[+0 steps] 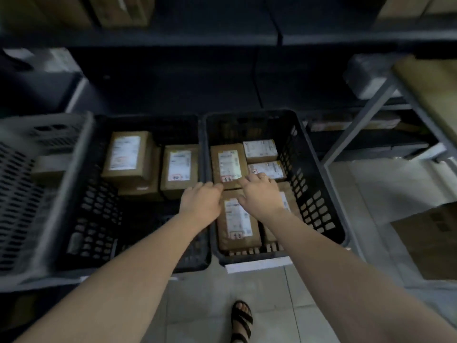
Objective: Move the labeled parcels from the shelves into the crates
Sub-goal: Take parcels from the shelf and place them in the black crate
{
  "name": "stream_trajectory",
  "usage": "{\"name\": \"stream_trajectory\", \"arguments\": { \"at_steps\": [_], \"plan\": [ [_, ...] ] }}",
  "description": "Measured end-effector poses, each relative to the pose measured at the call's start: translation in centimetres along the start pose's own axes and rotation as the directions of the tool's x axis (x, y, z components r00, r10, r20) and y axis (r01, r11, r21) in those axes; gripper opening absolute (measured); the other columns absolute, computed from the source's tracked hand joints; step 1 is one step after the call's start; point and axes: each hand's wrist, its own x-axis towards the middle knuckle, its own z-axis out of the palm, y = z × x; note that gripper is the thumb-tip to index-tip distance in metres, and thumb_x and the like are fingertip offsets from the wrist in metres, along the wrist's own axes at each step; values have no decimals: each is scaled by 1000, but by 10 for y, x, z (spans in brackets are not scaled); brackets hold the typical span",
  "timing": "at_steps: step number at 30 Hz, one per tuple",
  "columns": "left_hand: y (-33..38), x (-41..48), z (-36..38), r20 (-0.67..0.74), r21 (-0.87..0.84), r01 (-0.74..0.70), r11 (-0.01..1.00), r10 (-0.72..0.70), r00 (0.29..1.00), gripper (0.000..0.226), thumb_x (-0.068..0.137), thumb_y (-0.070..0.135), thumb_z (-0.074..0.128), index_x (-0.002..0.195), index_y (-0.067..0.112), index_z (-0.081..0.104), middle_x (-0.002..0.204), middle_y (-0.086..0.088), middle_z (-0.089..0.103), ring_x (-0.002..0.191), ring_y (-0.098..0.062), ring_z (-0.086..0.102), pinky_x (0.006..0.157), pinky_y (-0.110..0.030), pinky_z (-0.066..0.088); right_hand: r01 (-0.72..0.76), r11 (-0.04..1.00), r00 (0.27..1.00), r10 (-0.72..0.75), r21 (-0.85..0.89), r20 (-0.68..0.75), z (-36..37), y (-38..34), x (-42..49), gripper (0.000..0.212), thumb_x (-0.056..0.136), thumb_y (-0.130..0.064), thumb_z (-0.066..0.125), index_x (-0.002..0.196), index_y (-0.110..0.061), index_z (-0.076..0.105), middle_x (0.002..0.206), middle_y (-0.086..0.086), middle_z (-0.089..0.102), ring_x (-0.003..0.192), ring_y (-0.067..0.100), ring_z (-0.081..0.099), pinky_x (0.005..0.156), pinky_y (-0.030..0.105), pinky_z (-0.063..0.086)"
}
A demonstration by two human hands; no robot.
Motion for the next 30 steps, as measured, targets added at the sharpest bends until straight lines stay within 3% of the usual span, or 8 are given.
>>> {"name": "stream_trajectory", "arguments": {
  "at_steps": [3,6,10,12,20,25,30],
  "plan": [
    [-42,-60,-55,-105,53,49,997,-44,994,23,93,28,45,114,19,51,116,-6,58,112,-28,51,86,-37,40,118,993,982,-115,12,-151,-50,-64,-18,38,95,-39,48,126,-17,52,126,8,54,122,32,43,95,45,39],
    [-90,-133,-119,-252,97,141,985,-113,961,22,92,29,45,110,18,53,113,-5,60,110,-28,53,84,-37,40,269,963,919,-261,-11,-295,-108,-142,-37,38,95,-39,49,125,-18,55,122,6,56,119,30,46,91,43,41],
    [-160,-240,-203,-399,126,301,945,-230,888,20,93,30,44,107,20,54,111,-3,62,107,-26,54,84,-38,40,506,862,756,-455,-22,-471,-191,-252,-63,33,94,-35,51,121,-17,59,116,5,60,112,30,52,85,42,46],
    [-191,-294,-240,-463,141,380,914,-279,841,20,92,29,44,106,21,54,109,-2,61,106,-25,54,83,-37,40,632,773,635,-559,-58,-533,-229,-309,-75,29,93,-32,55,116,-16,62,109,7,63,105,32,56,78,42,47],
    [-265,-492,-328,-656,85,733,675,-516,551,21,94,32,43,104,23,58,105,2,61,100,-23,57,78,-36,41,919,365,200,-757,-147,-622,-331,-514,-133,23,81,-21,64,102,-11,68,89,10,63,83,37,60,62,41,51],
    [-265,-587,-342,-705,19,881,474,-618,348,20,95,31,43,106,24,58,103,6,62,98,-19,57,80,-35,42,979,105,-28,-783,-175,-622,-361,-597,-181,29,91,-23,57,119,-16,63,110,6,63,105,32,55,79,43,50],
    [-238,-679,-332,-688,-52,966,252,-711,148,21,94,34,44,108,25,58,104,5,62,98,-17,57,80,-35,44,978,-140,-205,-780,-154,-591,-359,-664,-254,32,96,-26,51,126,-19,58,118,3,60,113,26,51,84,36,46]
  ]
}}
